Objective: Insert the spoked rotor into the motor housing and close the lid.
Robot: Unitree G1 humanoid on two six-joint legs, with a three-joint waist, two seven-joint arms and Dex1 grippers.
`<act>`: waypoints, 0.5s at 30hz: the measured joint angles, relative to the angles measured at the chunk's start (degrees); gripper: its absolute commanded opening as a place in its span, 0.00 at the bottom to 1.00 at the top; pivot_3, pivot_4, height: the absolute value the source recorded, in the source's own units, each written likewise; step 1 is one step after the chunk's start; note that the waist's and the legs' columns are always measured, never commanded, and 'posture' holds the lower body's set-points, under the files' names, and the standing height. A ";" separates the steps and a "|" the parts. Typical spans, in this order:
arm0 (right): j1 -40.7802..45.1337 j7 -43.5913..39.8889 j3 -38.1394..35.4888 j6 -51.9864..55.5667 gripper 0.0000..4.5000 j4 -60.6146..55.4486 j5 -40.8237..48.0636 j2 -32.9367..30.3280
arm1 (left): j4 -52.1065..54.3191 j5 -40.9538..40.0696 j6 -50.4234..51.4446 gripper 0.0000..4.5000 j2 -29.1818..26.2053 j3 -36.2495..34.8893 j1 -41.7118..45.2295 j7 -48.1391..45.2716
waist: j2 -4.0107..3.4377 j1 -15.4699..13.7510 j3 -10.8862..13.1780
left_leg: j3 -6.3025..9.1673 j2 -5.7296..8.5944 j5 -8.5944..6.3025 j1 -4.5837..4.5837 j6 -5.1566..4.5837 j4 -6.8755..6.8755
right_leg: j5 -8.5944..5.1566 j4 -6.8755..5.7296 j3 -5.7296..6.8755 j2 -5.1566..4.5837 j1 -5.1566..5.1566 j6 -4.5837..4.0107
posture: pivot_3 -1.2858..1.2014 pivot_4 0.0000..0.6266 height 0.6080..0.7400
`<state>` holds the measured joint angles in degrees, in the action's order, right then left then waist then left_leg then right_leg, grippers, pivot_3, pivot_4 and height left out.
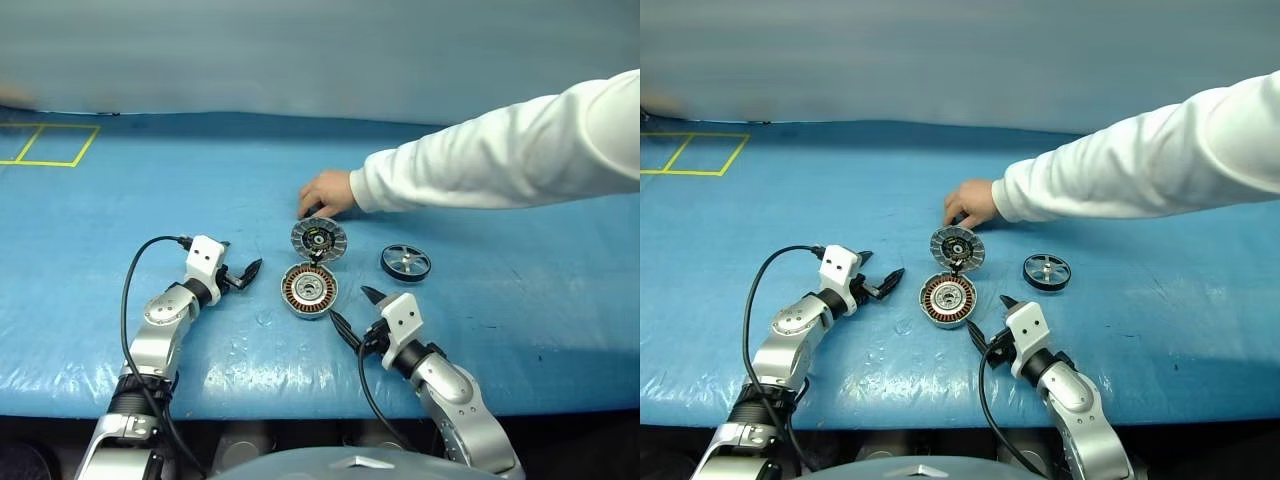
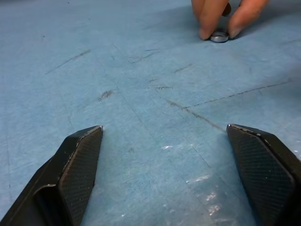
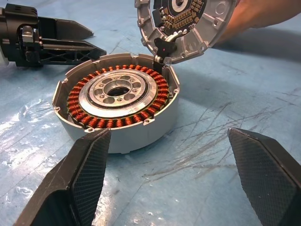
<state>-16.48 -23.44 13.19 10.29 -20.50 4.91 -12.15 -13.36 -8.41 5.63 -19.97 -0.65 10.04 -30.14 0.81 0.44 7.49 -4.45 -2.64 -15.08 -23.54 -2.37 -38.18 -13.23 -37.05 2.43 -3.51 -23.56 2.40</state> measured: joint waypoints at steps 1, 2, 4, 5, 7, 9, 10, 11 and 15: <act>0.00 0.01 0.02 0.00 0.93 0.00 0.00 0.11 | 0.00 0.01 0.00 1.00 -0.08 0.00 -0.02 -0.05 | 0.00 0.00 0.00 | 0.00 0.00 0.00 0.00 0.00 0.00 | 0.00 -0.01 0.00 0.00 0.00 0.00 | 0.52 0.24 1.00; 0.00 0.01 0.07 0.00 0.93 0.00 -0.01 0.19 | 0.01 0.02 0.00 1.00 -0.15 0.00 -0.05 -0.09 | 0.00 0.00 0.00 | 0.00 0.00 0.00 0.01 0.00 0.00 | 0.00 -0.01 0.00 0.00 0.00 0.00 | 0.52 0.24 1.00; 0.00 0.04 0.30 -0.01 0.93 0.00 -0.02 0.28 | 0.02 0.05 -0.01 1.00 -0.38 0.03 -0.07 -0.25 | 0.00 0.04 0.00 | 0.00 0.00 0.00 0.01 0.00 -0.01 | 0.00 -0.02 -0.01 0.00 0.00 0.00 | 0.52 0.24 1.00; 0.00 0.04 0.46 -0.01 0.93 0.00 -0.03 0.38 | 0.05 0.06 -0.01 1.00 -0.46 0.03 -0.10 -0.37 | 0.00 0.05 0.00 | 0.00 0.00 0.00 0.02 0.00 -0.01 | 0.00 -0.03 -0.01 0.00 0.00 0.00 | 0.52 0.24 1.00; 0.00 0.06 0.55 -0.03 0.93 0.00 -0.04 0.45 | 0.36 0.13 0.04 1.00 -0.54 0.03 -0.31 -0.51 | 0.00 0.06 0.00 | 0.00 0.00 0.00 0.01 0.00 -0.02 | 0.00 -0.04 -0.01 0.00 0.00 0.00 | 0.52 0.24 1.00; 0.05 0.06 0.52 -0.04 0.93 0.03 -0.04 0.49 | 0.55 0.28 0.09 1.00 -0.59 0.03 -0.45 -0.71 | 0.00 0.05 0.00 | 0.00 0.00 0.01 0.01 0.00 -0.04 | 0.01 -0.06 -0.01 0.00 0.00 0.01 | 0.52 0.24 1.00; 0.14 0.05 0.49 -0.05 0.93 0.08 -0.04 0.51 | 0.63 0.42 0.10 1.00 -0.61 0.03 -0.50 -0.79 | 0.00 0.05 0.00 | 0.00 0.00 0.01 0.01 0.00 -0.04 | 0.01 -0.06 -0.01 0.00 0.00 0.01 | 0.52 0.24 1.00; 0.35 0.02 0.47 -0.08 0.93 0.22 -0.03 0.52 | 0.67 0.47 0.10 1.00 -0.65 0.03 -0.55 -0.89 | 0.00 0.07 0.00 | 0.00 0.00 0.01 0.02 0.00 -0.05 | 0.01 -0.07 -0.01 0.01 0.00 0.01 | 0.52 0.24 1.00; 1.21 -0.10 0.49 -0.25 0.93 1.04 -0.03 0.59 | 0.69 0.49 0.12 1.00 -0.89 0.03 -0.60 -1.27 | 0.00 0.08 0.00 | 0.00 -0.01 0.03 0.03 0.01 -0.08 | 0.01 -0.13 -0.01 0.01 0.00 0.01 | 0.52 0.24 1.00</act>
<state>-15.28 -23.54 13.68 10.04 -19.46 4.88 -11.56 -12.67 -7.92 5.75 -20.86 -0.62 9.44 -31.42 0.82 0.52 7.49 -4.46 -2.65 -15.05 -23.51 -2.36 -38.26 -13.22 -37.18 2.42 -3.50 -23.56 2.40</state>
